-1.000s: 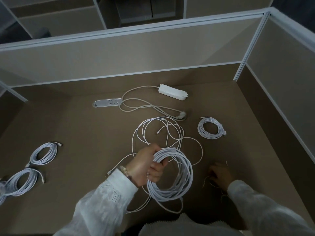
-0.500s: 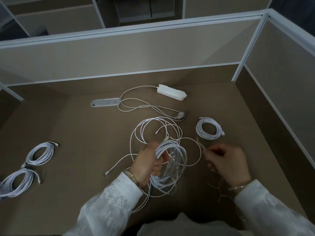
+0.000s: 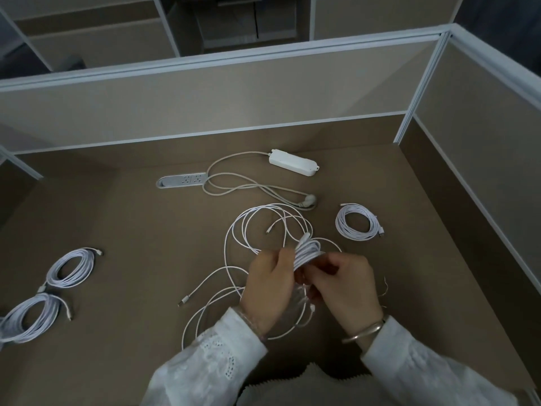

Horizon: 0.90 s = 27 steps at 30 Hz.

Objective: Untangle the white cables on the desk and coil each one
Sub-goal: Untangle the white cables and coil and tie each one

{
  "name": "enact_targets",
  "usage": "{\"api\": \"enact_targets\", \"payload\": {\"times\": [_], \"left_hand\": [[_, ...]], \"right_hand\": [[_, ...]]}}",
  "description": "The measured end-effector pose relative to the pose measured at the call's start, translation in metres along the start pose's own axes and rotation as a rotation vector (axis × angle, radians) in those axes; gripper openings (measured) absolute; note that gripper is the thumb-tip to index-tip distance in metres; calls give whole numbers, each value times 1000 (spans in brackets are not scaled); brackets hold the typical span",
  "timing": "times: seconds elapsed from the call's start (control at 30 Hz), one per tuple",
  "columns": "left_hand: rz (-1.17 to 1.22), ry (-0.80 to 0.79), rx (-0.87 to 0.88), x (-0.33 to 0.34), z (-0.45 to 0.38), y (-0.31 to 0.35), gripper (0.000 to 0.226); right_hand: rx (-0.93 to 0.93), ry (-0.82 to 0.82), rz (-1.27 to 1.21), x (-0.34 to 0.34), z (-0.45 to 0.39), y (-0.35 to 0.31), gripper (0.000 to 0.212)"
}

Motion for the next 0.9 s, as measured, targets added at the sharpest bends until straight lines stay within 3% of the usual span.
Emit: {"api": "enact_targets", "payload": {"times": [0.23, 0.37, 0.47, 0.6, 0.67, 0.77, 0.9], "left_hand": [[-315, 159, 423, -2, 25, 22, 46], [-292, 161, 402, -1, 20, 16, 36], [-312, 136, 408, 0, 18, 16, 41], [-236, 41, 239, -5, 7, 10, 42], [-223, 6, 194, -6, 2, 8, 40], [-275, -38, 181, -2, 1, 7, 42], [-413, -224, 234, 10, 5, 3, 32]], "right_hand": [[-16, 112, -266, 0, 8, 4, 17], [-56, 99, -301, 0, 13, 3, 9], [-27, 71, -314, 4, 16, 8, 8], [-37, 20, -464, 7, 20, 5, 9], [-201, -28, -287, 4, 21, -4, 17], [-524, -20, 60, -1, 22, -21, 13], [-694, -97, 178, 0, 15, -32, 5]]}}
Point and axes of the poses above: each hand's wrist, its own z-axis away from the middle knuckle, its own x-axis out of the palm, y = z × x, the point moved 8 cm from there along -z, towards the middle knuckle, and after that the axes turned 12 degrees about -x, right-handed, at the moved point
